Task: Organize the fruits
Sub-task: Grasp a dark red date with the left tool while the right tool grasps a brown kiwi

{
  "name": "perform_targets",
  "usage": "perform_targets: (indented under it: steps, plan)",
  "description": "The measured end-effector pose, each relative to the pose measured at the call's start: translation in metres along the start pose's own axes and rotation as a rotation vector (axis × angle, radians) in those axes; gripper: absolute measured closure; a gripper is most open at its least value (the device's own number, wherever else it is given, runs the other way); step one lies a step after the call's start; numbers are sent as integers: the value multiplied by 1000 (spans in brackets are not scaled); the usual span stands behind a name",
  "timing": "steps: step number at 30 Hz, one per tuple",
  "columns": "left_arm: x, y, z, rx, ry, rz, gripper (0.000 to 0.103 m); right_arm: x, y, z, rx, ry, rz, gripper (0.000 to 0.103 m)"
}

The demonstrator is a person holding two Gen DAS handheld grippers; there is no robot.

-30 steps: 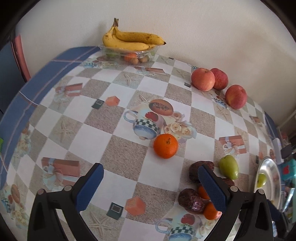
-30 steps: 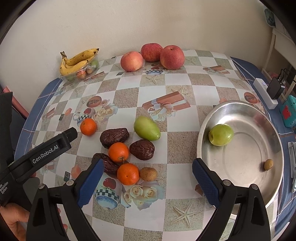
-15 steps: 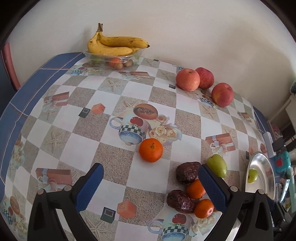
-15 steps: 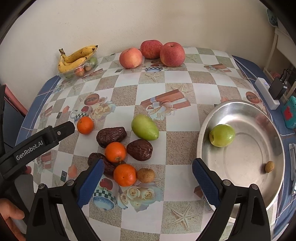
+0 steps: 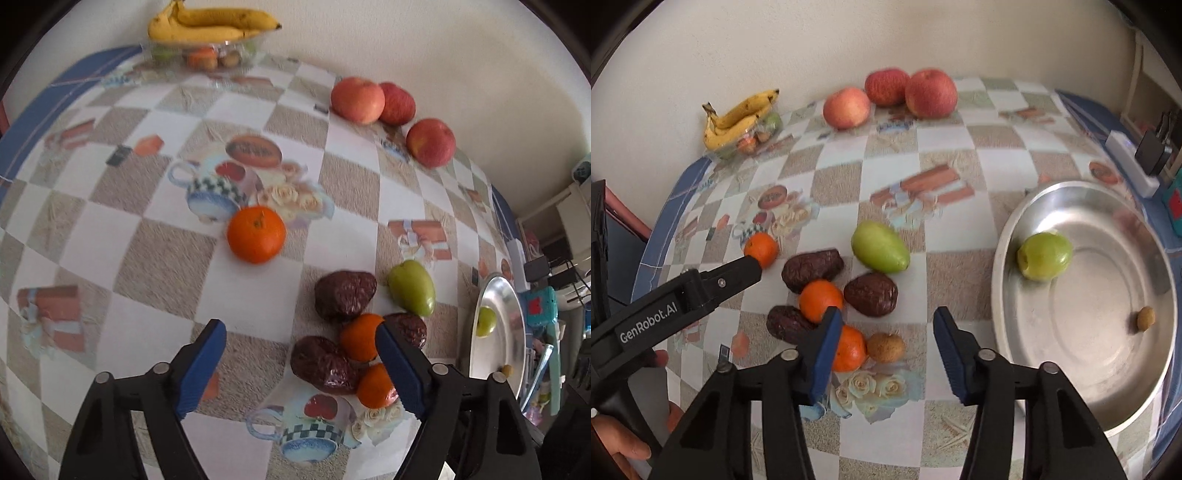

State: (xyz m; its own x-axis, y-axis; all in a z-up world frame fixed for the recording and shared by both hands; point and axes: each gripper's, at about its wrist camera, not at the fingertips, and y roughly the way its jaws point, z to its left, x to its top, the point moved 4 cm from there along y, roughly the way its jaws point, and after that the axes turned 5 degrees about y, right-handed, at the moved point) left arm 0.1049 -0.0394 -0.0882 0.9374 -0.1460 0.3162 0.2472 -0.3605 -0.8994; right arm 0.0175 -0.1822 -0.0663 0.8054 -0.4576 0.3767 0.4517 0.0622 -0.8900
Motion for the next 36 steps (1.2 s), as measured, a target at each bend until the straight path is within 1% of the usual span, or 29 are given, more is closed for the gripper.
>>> perform_targets:
  steps: [1,2,3,5,8,10,15,17,18,20,26,28,32,36]
  plan:
    - [-2,3,0,-5,-6,12,21,-2,4,-1,7,8,19,60]
    - [-4,6,-1,-13,-14,26,21,-4,8,-2,12,15,36,64]
    - [-6,8,-1,-20,-21,39,21,-5,11,-2,15,19,48,64]
    - [-10,13,-1,-33,-34,63,21,-7,16,-3,19,29,65,71]
    - [-13,16,-4,-48,-39,80,22,-8,20,-5,30,45,87,75]
    - [-14,16,-7,-41,-27,84,22,-9,22,-5,30,50,98,78]
    - [-18,19,-15,-49,-9,102,22,-9,25,-7,33,68,106,78]
    - [-19,19,-17,-56,-5,102,27,-9,26,-10,40,78,108,78]
    - [-19,19,-17,-62,-11,105,28,-9,26,-10,44,83,109,78]
    - [-20,19,-17,-86,-28,112,34,-9,26,-10,45,85,110,78]
    - [-21,17,-13,-115,-73,125,41,-10,27,-12,57,100,116,77]
    - [-21,14,-10,-116,-87,121,41,-10,26,-12,57,98,117,77]
    - [-19,11,-5,-88,-104,109,41,-9,26,-11,55,95,116,77]
    - [-20,12,6,-95,-165,118,42,-9,27,-11,53,91,116,77]
